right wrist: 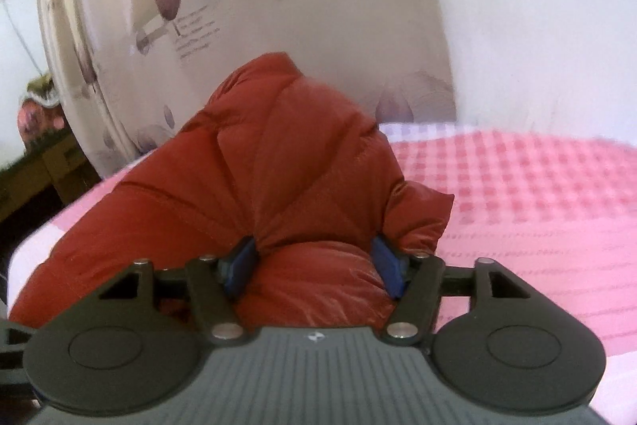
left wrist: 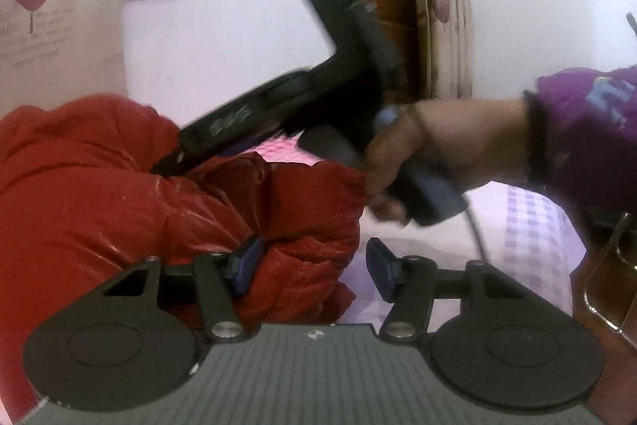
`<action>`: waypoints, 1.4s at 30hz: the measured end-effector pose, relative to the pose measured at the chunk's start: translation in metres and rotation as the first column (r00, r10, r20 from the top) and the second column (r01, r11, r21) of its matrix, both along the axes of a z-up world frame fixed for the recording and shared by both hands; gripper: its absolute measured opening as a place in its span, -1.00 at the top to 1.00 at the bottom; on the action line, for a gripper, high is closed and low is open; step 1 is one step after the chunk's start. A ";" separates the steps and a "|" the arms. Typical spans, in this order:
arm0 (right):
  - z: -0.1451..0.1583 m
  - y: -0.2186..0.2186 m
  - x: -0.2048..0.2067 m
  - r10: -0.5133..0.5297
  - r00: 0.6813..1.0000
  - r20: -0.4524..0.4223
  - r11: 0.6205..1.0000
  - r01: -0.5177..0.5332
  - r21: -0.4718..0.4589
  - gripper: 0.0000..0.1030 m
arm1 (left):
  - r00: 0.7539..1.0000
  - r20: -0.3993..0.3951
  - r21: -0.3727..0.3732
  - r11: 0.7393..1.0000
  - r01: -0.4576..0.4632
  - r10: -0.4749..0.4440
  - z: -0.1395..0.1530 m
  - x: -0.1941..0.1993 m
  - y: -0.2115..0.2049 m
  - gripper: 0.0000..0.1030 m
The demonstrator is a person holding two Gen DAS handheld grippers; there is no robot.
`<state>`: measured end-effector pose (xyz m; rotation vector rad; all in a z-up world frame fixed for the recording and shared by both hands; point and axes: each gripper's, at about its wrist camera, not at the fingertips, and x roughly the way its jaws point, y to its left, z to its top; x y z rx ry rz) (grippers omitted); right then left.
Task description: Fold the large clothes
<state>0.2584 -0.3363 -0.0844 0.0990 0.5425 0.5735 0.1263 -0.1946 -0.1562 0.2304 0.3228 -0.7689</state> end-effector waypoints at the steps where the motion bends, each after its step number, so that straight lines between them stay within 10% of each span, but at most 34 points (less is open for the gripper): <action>1: 0.006 -0.001 -0.007 0.000 1.000 0.019 1.000 0.001 -0.021 -0.62 | 1.000 -0.004 -0.003 1.000 -0.002 0.002 0.000 0.001 0.002 -0.14; 12: 0.005 -0.025 -0.059 -0.006 0.995 -0.099 1.000 0.005 -0.002 -0.63 | 1.000 -0.004 0.003 1.000 -0.006 0.006 0.005 -0.002 0.000 -0.31; 17: -0.004 -0.023 -0.070 -0.013 0.994 -0.106 1.000 0.014 0.013 -0.08 | 1.000 -0.007 0.009 1.000 -0.007 0.007 0.006 -0.006 -0.001 -0.36; 29: -0.022 -0.034 -0.069 -0.047 0.976 -0.212 0.972 0.094 0.217 0.11 | 1.000 0.015 0.037 0.999 -0.008 0.008 0.012 -0.014 0.000 -0.51; 36: -0.046 -0.044 -0.073 0.008 0.952 -0.307 0.847 0.156 0.507 0.27 | 0.994 0.107 -0.063 0.998 -0.030 0.037 0.038 -0.039 0.039 -0.75; 42: -0.095 -0.053 -0.070 0.050 0.909 -0.414 0.653 0.283 0.703 0.28 | 0.994 0.079 -0.176 0.983 -0.055 0.069 0.052 -0.019 0.057 -0.54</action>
